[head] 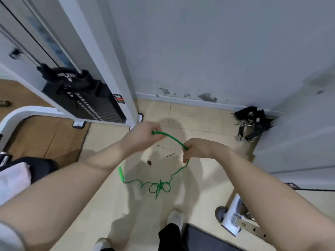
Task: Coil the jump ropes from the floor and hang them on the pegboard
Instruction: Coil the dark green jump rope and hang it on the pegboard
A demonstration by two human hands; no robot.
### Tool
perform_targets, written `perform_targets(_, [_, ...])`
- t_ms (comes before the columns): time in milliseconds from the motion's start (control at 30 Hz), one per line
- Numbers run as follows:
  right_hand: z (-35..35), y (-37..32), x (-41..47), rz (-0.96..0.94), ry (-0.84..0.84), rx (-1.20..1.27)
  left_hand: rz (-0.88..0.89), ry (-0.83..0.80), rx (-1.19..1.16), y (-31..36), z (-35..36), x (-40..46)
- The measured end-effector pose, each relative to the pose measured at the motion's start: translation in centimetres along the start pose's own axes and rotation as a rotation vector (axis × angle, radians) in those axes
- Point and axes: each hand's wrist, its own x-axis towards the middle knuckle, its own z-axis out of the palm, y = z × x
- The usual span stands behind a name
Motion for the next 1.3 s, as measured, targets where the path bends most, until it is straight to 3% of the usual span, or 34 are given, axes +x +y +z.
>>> perform_targets(100, [-0.9,1.5,-2.4,0.02,0.24,0.035,-0.126,0.376,-0.559,2.4,-3.4,-1.0])
perform_targets(200, [-0.1,3.6,-4.3,0.145,0.363,0.042,-0.177,0.435,-0.985,4.2,-5.7,-1.8])
perform_targets(333, [-1.3,1.3,-7.6,0.057,0.404,0.639,-0.2,0.284,-0.893,6.1,-5.5,-3.1])
perform_targets(467, [-6.1,-5.3,-12.3,-0.265,0.397,1.348,-0.151,0.154,-0.754,8.0,-3.7,-4.0])
perform_targets(633, [-8.6,-8.9,-15.4,-0.253,0.358,1.891,0.071,-0.196,-0.497,11.1,-2.6,-5.9])
perform_targets(800, [-10.5,-13.1,-17.6,-0.489,0.319,2.176,0.197,-0.517,-0.447,13.0,-1.4,-8.2])
perform_targets(867, [-10.7,-15.0,-18.3,-0.583,0.347,2.197,0.183,-0.523,-0.437,13.1,-1.0,-9.0])
perform_targets(933, [-10.4,-15.9,-18.2,-0.632,0.405,2.106,0.178,-0.409,-0.44,12.6,-1.1,-9.1])
perform_targets(1033, [-8.1,-15.1,-15.9,-0.471,0.55,1.567,0.109,-0.212,-0.73,11.3,-2.9,-8.5])
perform_targets(1067, [-6.6,-14.5,-14.7,-0.418,0.53,1.416,0.106,-0.176,-0.833,10.8,-4.0,-8.4])
perform_targets(1200, [1.2,-12.4,-9.7,-0.458,0.107,1.045,0.107,-0.17,-1.293,8.8,-9.0,-8.5])
perform_targets(1300, [5.7,-13.3,-8.4,-0.443,-0.065,0.798,0.099,-0.118,-1.502,6.9,-13.0,-9.0])
